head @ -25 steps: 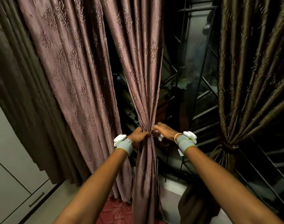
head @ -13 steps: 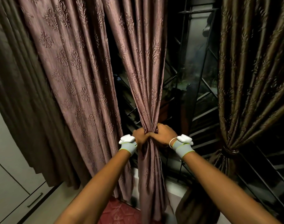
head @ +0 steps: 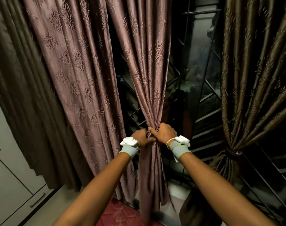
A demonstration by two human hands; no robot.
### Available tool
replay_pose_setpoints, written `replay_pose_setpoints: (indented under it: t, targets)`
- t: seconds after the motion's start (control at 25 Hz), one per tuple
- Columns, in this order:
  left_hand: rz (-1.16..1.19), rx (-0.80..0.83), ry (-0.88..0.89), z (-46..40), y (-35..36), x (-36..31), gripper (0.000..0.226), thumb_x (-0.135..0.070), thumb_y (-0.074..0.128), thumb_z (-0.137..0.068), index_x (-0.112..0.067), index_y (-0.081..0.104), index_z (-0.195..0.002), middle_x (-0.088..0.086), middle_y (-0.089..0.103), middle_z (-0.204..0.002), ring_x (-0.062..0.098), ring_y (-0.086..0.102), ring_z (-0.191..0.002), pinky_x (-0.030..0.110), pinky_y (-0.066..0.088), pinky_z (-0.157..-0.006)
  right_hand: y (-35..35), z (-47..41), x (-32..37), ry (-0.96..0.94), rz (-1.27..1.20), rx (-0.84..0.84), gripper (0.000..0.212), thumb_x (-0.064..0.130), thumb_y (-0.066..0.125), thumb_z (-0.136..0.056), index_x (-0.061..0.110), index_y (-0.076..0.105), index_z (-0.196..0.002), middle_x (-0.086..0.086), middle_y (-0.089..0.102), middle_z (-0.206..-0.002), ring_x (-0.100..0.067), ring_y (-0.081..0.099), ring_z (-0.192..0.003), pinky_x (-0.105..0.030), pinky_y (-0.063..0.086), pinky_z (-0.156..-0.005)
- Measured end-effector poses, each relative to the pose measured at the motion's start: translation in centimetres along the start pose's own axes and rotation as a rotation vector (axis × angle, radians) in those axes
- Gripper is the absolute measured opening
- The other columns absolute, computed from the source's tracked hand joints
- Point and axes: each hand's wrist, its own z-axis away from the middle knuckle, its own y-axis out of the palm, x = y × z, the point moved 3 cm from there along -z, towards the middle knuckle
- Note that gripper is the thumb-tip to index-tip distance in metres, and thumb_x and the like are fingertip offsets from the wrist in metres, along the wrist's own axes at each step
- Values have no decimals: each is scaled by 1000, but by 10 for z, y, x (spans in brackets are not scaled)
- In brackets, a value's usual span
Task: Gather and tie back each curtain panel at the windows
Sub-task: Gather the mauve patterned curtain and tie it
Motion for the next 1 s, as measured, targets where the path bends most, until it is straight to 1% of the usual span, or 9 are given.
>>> replay_pose_setpoints:
  t: [0.12, 0.28, 0.4, 0.52, 0.64, 0.72, 0.84, 0.92, 1.0]
  targets:
    - [13, -89, -38, 2, -6, -1, 65, -68, 64, -73, -14, 58, -109, 13, 65, -112, 36, 61, -105, 41, 52, -82, -3, -4, -3, -2, 10, 9, 56, 60, 49, -90, 7, 57, -106, -20, 62, -120, -42, 59, -108, -42, 47, -81]
    - [-43, -191, -57, 7, -5, -4, 53, -63, 57, -81, -19, 60, -110, 14, 64, -111, 39, 61, -104, 41, 50, -81, -2, -1, -1, -20, 10, 20, 54, 56, 49, -92, 5, 56, -106, -21, 61, -119, -42, 58, -109, -42, 46, -81]
    - [-22, -212, -93, 8, -2, -2, 47, -58, 56, -84, -22, 60, -114, 15, 62, -115, 40, 59, -107, 40, 48, -83, 3, 3, -4, -48, 6, 49, 53, 57, 54, -89, 7, 57, -106, -20, 62, -118, -42, 58, -109, -43, 47, -80]
    - [-3, -207, -116, 6, -1, -1, 45, -57, 56, -83, -21, 62, -109, 16, 63, -114, 41, 60, -105, 40, 49, -82, 6, 7, -10, -96, -3, 89, 39, 46, 58, -88, 14, 61, -110, -18, 62, -118, -42, 58, -109, -43, 50, -82]
    - [-2, -213, -119, 5, -1, -1, 45, -57, 55, -84, -18, 61, -106, 17, 63, -112, 42, 60, -102, 41, 49, -80, 3, 13, -11, -153, -12, 24, 24, 32, 56, -89, 22, 67, -108, -15, 57, -113, -43, 59, -105, -44, 51, -83]
    - [23, -216, -126, 4, 1, -1, 45, -56, 56, -84, -17, 60, -106, 18, 62, -112, 43, 60, -102, 41, 49, -80, 1, 17, -11, -191, 51, -39, 23, 23, 53, -90, 20, 68, -106, -14, 56, -111, -43, 59, -101, -46, 50, -80]
    - [51, -218, -130, 4, 3, -1, 45, -56, 57, -83, -17, 60, -106, 18, 62, -112, 44, 60, -102, 42, 49, -80, -2, 23, -9, -251, 133, -86, 19, 25, 53, -89, 16, 65, -101, -12, 60, -107, -42, 59, -99, -44, 48, -75]
    - [87, -214, -140, 4, 4, 2, 45, -58, 58, -81, -18, 61, -100, 17, 63, -109, 44, 60, -101, 42, 50, -79, -4, 27, -6, -267, 146, -109, 18, 28, 56, -87, 15, 60, -100, -13, 64, -103, -42, 60, -97, -43, 47, -72]
    - [135, -211, -139, 3, 5, 4, 44, -60, 58, -79, -18, 59, -91, 16, 65, -105, 43, 61, -99, 42, 52, -78, -4, 32, 2, -301, 144, -147, 22, 28, 59, -86, 15, 55, -103, -14, 67, -99, -42, 62, -94, -43, 47, -70]
